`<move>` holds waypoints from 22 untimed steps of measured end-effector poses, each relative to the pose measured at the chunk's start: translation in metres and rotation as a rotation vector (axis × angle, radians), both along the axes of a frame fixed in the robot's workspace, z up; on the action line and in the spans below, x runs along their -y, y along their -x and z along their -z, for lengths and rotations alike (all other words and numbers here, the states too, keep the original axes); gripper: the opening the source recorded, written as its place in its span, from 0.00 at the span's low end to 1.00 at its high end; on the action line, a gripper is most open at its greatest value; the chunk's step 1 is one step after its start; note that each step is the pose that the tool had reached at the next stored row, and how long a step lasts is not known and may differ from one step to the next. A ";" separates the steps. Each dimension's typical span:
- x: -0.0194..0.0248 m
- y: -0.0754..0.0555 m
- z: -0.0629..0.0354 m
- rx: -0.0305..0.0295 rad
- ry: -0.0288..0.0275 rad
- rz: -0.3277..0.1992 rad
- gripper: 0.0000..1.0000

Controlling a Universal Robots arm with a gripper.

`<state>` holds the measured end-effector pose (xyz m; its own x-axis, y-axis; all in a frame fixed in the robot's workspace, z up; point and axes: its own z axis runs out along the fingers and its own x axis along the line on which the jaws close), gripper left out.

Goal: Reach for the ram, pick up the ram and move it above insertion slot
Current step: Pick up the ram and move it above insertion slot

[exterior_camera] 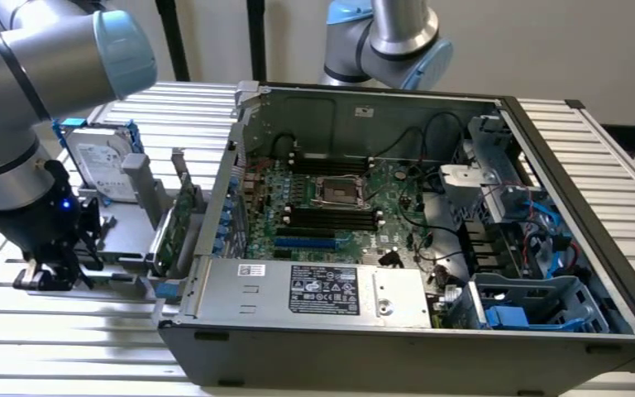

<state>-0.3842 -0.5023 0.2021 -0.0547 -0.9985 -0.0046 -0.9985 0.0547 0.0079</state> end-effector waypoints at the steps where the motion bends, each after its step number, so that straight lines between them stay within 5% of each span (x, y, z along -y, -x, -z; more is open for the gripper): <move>1: 0.0000 0.000 0.0004 0.0000 -0.0006 -0.003 0.36; 13: -0.0013 0.000 0.0025 0.0000 -0.0034 -0.006 0.36; 18: -0.0023 0.001 0.0026 -0.0016 -0.0033 -0.006 0.21; 22: -0.0024 0.001 0.0029 -0.0042 -0.0034 -0.006 0.21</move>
<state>-0.3854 -0.4999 0.1992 -0.0490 -0.9988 -0.0078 -0.9987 0.0489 0.0123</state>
